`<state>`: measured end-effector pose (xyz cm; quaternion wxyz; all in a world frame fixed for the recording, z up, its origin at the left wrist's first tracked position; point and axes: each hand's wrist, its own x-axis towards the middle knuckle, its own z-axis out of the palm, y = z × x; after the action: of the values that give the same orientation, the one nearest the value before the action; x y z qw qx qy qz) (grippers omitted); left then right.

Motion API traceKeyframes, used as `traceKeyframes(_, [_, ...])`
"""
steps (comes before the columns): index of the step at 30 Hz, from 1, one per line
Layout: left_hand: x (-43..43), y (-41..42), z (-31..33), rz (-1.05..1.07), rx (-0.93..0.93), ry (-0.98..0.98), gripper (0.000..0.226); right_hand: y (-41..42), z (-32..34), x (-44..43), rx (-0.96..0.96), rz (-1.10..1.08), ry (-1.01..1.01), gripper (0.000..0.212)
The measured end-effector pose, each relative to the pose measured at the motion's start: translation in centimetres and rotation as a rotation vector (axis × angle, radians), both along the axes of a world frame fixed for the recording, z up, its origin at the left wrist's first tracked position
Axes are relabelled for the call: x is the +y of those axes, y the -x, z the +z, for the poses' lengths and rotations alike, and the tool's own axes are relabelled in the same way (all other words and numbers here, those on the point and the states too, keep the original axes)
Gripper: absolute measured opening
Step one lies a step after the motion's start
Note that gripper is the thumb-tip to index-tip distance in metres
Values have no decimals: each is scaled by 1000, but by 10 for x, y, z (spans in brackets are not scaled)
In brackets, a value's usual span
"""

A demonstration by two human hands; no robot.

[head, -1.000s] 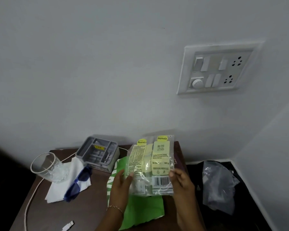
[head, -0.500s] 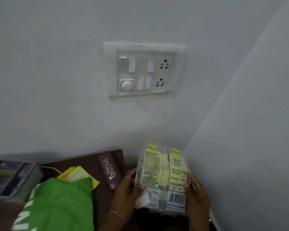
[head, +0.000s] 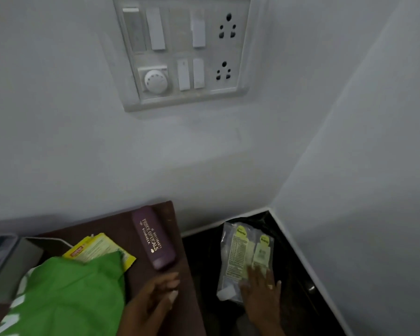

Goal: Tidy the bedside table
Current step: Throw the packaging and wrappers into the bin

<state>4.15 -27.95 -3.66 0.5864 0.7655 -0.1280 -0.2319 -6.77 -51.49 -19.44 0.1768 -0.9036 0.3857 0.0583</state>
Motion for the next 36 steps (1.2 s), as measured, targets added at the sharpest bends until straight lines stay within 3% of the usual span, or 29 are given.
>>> traceKeyframes(2, [20, -1, 6, 62, 1, -28, 31, 0, -10, 4, 57, 94, 61, 52])
traceKeyframes(4, [43, -3, 11, 163, -42, -55, 32, -1, -11, 7, 278, 161, 98, 61])
traceKeyframes(8, [102, -9, 29, 294, -151, -145, 36, -18, 4, 16, 172, -25, 99, 59])
traceKeyframes(10, [134, -11, 27, 405, -187, -209, 45, -32, 40, 31, 17, -95, -27, 61])
traceKeyframes(15, [187, -15, 4, 595, -164, -390, 35, -62, 128, 98, -703, -180, 111, 70])
traceKeyframes(17, [200, -17, -11, 608, -127, -484, 41, -68, 156, 142, -812, -159, -45, 60])
traceKeyframes(18, [203, -19, -19, 613, -84, -509, 57, -70, 162, 164, -824, -149, -166, 54])
traceKeyframes(19, [204, -20, -25, 615, -30, -494, 67, -72, 161, 184, -819, -134, -265, 50])
traceKeyframes(20, [204, -22, -28, 632, 5, -434, 63, -75, 157, 200, -782, -124, -332, 47])
traceKeyframes(22, [197, -25, -21, 651, 25, -333, 39, -78, 144, 225, -645, -121, -441, 43])
traceKeyframes(25, [190, -30, -8, 662, 85, -183, 29, -81, 136, 242, -515, -148, -568, 46])
traceKeyframes(27, [191, -31, -1, 676, 128, -120, 20, -79, 138, 246, -531, -125, -606, 45])
traceKeyframes(30, [196, -28, 14, 698, 122, -83, 25, -75, 140, 241, -560, -82, -636, 73])
traceKeyframes(36, [185, -9, 56, 711, 74, 45, 21, -54, 174, 216, -722, -71, -690, 46])
